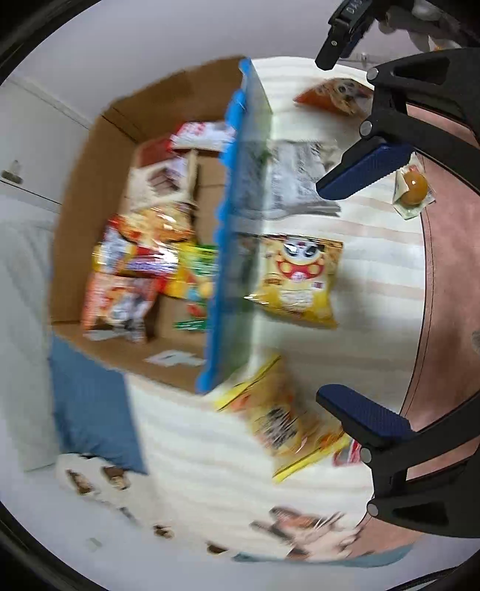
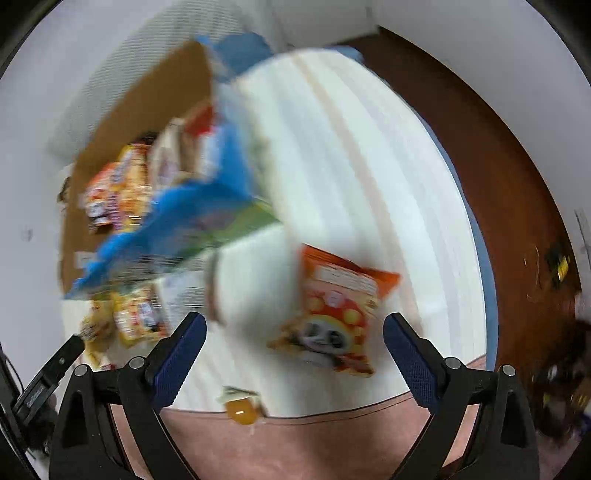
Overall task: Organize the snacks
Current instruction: 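Grasp the yellow panda snack bag with left tool while right tool grasps orange Cuicui bag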
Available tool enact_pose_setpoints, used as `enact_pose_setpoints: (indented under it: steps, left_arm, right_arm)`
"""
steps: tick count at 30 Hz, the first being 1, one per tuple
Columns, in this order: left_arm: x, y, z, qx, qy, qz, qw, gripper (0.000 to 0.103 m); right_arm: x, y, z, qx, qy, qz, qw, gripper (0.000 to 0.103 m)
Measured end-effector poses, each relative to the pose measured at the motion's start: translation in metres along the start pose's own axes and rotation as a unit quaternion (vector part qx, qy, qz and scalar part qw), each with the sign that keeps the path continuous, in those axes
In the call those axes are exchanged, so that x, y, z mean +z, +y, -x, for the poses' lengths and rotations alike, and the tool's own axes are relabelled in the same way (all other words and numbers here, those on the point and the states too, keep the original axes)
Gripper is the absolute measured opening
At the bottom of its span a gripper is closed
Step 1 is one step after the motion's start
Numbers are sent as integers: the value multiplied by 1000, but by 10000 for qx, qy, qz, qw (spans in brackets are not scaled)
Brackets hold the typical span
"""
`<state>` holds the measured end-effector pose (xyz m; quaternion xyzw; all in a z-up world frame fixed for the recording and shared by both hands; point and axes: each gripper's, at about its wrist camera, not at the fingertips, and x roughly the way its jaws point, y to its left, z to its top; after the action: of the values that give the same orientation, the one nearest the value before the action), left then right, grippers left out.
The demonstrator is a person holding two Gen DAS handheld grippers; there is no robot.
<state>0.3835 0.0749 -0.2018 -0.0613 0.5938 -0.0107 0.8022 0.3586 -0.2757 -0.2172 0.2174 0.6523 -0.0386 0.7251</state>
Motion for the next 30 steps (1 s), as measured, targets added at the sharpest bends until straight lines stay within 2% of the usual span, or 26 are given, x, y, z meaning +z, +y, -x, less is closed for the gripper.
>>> enact_pose_setpoints:
  steps: [2,6,7,10,12,15,18,23,30]
  left_arm:
    - [2,-4,-18,-3,224,-51,9997,102]
    - [9,-17,-49,125,407,-320,9986,102]
    - [13,-21,-58,168,481,-408,9979,102]
    - [22,-28,-84,214,690,-510,9961,102]
    - [26,-32,-99,170,800,-574,9950,102]
    - [25,-32,-118,47,986,-514,9938,80]
    - [17,-25,-116,-6,869,-429,9953,70]
    - [-20,-5,-102,-135,905,-328,9953,68]
    - [-112,30,-90,-362,1367,-163,9898,69]
  right_arm:
    - [-1,-6,-17,-194,42,-38,9998,99]
    - [0,-14,-38,-348,-27,-189,9992,98]
    - [1,-15,-42,-351,-31,-214,9991,94]
    - [1,-19,-54,-387,78,-257,9989,73]
    - [0,-21,-59,-345,93,-266,9990,67]
    - [-4,-22,-62,-322,51,-139,9994,57]
    - [-9,-16,-61,-393,26,80,9992,55]
    - [-32,-8,-59,-253,200,420,9986,54]
    - [-99,-7,-57,-231,595,895,9939,54]
